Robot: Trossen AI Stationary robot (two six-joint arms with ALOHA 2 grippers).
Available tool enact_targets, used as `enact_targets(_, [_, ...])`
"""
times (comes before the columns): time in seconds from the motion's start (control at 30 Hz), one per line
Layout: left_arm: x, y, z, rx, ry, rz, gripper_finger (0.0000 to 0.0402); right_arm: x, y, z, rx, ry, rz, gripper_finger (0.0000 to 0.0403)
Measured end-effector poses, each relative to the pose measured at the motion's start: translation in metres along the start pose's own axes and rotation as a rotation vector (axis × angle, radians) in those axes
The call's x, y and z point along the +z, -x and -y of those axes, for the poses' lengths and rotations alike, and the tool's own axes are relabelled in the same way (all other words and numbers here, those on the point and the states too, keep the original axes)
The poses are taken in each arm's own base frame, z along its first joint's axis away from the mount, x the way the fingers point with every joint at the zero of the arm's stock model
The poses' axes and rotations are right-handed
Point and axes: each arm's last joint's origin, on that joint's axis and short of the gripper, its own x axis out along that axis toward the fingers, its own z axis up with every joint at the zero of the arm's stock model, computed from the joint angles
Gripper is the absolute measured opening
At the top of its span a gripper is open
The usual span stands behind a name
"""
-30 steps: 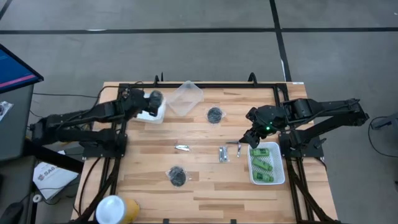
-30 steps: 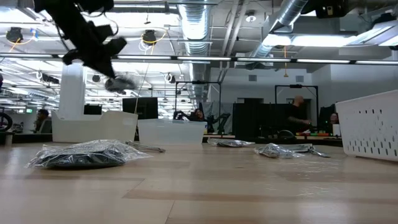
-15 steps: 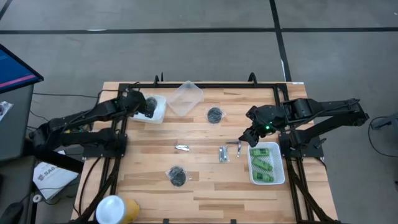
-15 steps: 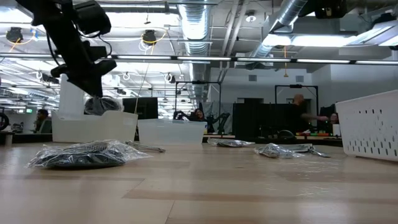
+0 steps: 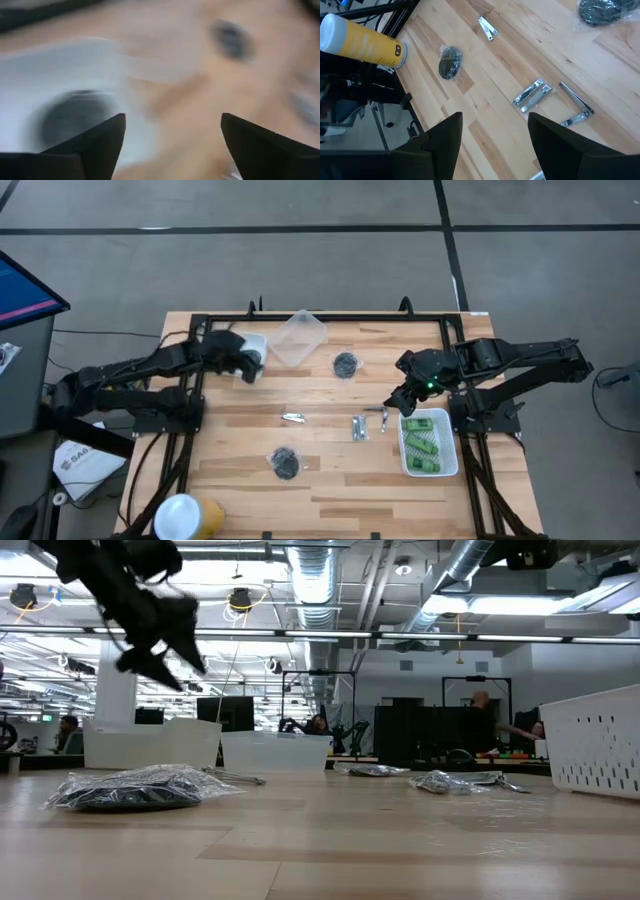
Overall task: Pick & Place Travel size toiletries
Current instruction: Put the black hairbrush into the top white bin
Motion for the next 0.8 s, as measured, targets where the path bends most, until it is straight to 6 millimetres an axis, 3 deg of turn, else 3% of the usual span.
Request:
enact_targets(0.2, [-0.024,0.015,0.067,-0.445,-0.281,0.018,0.0284,0.000,0.000,0.000,-0.001,0.002,-0.001,0.0219])
enact_targets(0.33, [-0.050,0.029,0.104,-0.565,-0.460,0.096,0.0276,0.000,0.000,0.000,-0.001,0.003,-0.001,0.0219])
enact_targets(0.57, [-0.111,0.031,0.140,-0.643,-0.688,0.002,0.0291,-0.004,0.000,-0.003,0.008,0.019,-0.013,0.0219])
enact_targets(0.67, [-0.133,0.021,0.146,-0.585,-0.737,-0.047,0.0292,-0.007,0.000,-0.005,0.016,0.033,-0.024,0.0219])
enact_targets(0.8, [-0.149,0.003,0.149,-0.501,-0.734,-0.085,0.0290,-0.010,0.000,-0.007,0.023,0.092,-0.031,0.0219])
